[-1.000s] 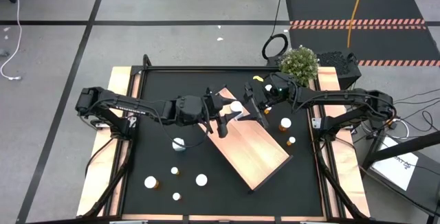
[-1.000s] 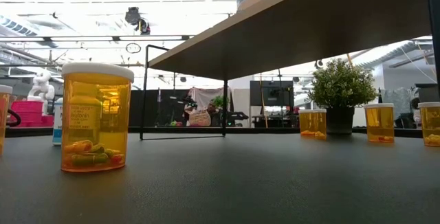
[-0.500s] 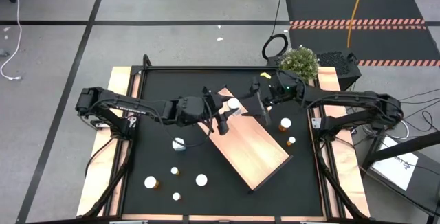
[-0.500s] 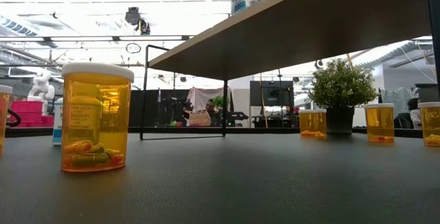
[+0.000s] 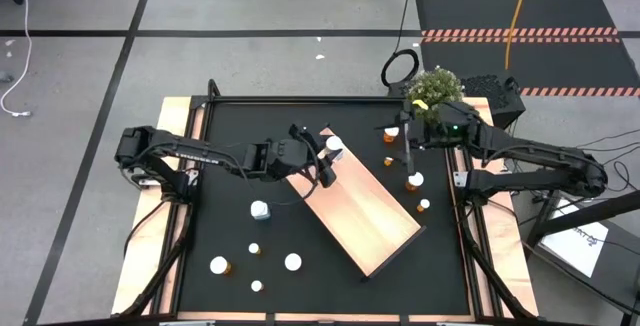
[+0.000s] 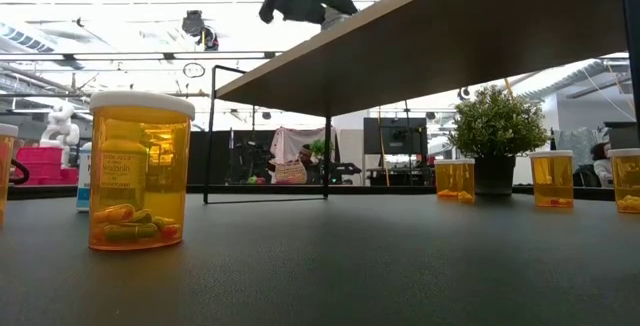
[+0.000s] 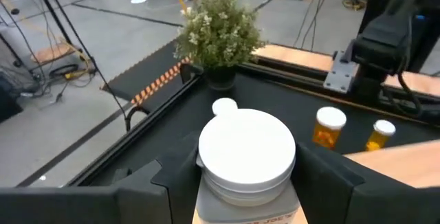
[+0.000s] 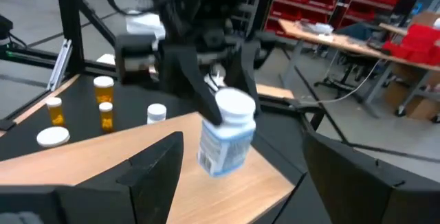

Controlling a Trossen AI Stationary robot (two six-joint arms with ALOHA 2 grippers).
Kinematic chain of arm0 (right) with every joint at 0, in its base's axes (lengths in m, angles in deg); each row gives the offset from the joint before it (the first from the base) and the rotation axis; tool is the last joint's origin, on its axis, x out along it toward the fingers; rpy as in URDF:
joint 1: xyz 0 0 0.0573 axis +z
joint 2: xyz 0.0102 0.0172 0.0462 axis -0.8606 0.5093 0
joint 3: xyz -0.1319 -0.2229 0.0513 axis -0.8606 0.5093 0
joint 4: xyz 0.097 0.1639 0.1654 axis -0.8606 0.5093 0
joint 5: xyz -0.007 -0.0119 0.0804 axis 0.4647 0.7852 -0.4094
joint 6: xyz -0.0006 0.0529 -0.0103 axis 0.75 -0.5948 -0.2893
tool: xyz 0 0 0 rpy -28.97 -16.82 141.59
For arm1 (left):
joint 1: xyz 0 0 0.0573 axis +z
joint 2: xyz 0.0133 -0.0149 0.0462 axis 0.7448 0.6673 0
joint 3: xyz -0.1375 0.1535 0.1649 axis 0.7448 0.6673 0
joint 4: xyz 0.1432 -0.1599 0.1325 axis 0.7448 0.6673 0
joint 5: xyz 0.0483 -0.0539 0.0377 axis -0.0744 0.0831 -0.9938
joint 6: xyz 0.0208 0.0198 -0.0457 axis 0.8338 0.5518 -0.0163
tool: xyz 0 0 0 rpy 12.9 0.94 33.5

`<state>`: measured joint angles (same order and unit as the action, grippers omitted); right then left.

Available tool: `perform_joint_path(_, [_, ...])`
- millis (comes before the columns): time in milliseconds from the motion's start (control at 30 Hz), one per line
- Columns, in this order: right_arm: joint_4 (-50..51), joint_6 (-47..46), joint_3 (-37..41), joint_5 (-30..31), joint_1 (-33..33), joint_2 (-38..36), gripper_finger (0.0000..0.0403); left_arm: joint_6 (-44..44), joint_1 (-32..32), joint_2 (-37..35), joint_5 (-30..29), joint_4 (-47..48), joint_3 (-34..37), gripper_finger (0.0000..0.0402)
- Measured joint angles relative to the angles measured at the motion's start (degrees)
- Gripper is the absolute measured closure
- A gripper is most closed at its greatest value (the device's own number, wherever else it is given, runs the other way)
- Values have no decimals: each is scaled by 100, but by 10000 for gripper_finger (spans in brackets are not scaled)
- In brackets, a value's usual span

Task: Pick and place medicine bottles onto shelf by color
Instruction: Put the top white pill bottle on the shelf

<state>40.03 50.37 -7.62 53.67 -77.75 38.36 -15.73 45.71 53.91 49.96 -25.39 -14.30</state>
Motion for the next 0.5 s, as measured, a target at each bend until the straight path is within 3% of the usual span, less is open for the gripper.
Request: perform_joint_path(500, [43, 105, 2, -18, 4, -23, 119, -149, 341, 205, -120, 317, 5, 208])
